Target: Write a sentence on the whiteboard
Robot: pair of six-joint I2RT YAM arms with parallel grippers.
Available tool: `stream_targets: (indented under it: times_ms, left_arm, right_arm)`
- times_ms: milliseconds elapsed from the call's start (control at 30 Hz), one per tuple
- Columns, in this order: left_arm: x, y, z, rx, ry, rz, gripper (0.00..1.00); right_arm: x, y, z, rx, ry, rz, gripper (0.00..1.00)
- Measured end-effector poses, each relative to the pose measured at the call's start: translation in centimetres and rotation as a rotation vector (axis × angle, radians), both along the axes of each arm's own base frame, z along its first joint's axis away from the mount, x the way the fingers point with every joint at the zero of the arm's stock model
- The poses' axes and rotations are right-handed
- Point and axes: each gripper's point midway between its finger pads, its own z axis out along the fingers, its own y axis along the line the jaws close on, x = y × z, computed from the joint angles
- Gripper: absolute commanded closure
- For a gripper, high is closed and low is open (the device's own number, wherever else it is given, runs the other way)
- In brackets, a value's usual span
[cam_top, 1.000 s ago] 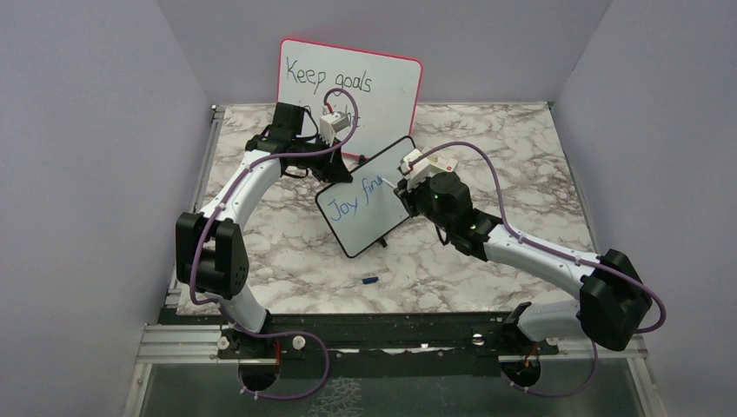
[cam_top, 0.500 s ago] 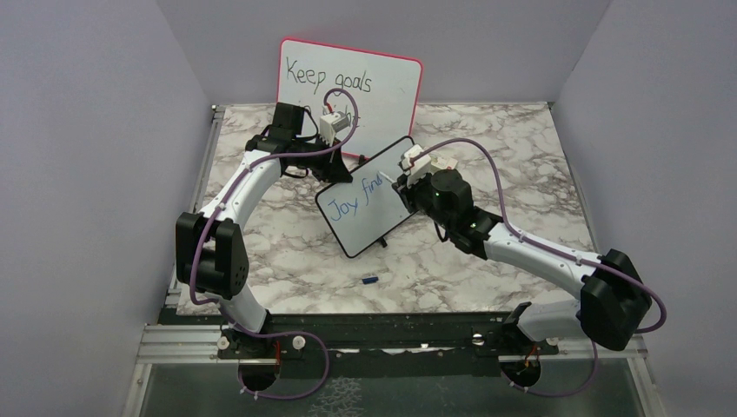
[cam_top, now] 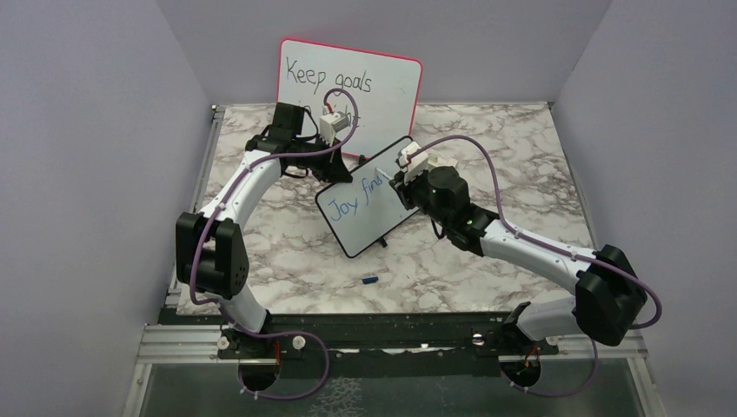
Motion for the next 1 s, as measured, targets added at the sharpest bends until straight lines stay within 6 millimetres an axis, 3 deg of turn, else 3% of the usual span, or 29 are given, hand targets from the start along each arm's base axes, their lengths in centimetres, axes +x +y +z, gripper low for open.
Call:
stream_targets:
  times_ms: [1000]
  left_arm:
    - [0.0, 0.0, 0.0, 0.0, -0.001, 0.0, 1.0]
  right_arm:
    - [-1.3, -1.2, -2.5, -0.077, 0.082, 0.0, 1.0]
